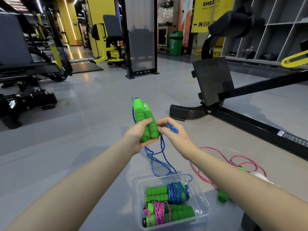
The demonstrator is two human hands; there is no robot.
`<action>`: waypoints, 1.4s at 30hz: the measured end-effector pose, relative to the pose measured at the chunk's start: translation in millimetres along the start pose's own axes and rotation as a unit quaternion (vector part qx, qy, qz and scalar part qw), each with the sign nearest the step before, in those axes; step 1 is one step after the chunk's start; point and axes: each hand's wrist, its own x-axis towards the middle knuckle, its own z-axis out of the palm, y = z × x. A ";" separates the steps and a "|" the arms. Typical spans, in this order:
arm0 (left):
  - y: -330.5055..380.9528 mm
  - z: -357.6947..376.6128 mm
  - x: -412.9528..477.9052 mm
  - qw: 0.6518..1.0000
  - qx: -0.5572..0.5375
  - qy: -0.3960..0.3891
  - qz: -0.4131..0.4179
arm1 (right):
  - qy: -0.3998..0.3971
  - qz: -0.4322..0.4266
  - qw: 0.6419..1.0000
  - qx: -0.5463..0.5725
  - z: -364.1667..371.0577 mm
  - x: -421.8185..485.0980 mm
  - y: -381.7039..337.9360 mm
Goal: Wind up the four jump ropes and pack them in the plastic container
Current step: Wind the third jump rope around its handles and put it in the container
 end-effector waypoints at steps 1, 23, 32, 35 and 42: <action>3.7 -2.4 0.5 1.000 -0.001 -0.009 0.003 | -0.011 0.006 1.000 -0.017 -6.7 2.2 -0.6; 1.9 -8.2 -18.0 0.615 0.753 -0.093 0.213 | -0.049 -0.342 0.667 -0.660 -47.6 14.3 39.3; -51.2 -29.8 10.2 0.309 0.729 0.086 0.605 | -0.102 -0.219 0.794 -0.558 -37.8 13.4 30.8; -43.1 -38.1 12.5 0.283 0.720 0.077 0.629 | -0.091 -0.205 0.806 -0.548 -33.8 15.1 29.2; -28.9 -52.9 10.8 0.286 0.737 0.058 0.610 | -0.073 -0.163 0.844 -0.506 -45.2 16.8 36.8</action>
